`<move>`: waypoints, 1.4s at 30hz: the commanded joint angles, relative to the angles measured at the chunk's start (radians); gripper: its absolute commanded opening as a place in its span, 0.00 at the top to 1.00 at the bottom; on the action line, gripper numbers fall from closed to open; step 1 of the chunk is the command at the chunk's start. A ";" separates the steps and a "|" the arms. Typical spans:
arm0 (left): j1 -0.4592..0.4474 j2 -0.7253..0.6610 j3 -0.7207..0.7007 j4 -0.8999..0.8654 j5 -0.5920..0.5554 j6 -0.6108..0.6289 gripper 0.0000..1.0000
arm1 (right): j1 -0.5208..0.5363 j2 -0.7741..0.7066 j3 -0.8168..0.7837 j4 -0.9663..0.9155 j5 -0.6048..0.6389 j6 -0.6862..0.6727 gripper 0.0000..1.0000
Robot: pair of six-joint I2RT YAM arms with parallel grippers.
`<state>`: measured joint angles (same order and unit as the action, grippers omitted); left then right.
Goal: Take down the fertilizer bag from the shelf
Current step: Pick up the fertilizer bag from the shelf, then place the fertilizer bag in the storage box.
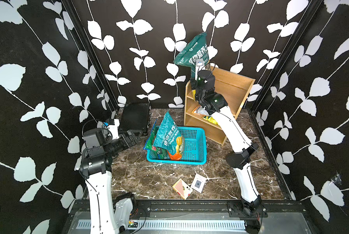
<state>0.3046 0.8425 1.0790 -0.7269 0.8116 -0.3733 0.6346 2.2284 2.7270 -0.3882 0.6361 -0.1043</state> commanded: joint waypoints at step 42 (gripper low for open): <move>0.005 -0.008 0.018 -0.004 0.029 0.031 0.01 | 0.317 -0.943 -1.312 0.439 -0.065 0.134 1.00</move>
<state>0.3046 0.8497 1.0790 -0.7204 0.8444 -0.3622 0.9394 1.3041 1.4166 -0.2787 0.5552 0.0235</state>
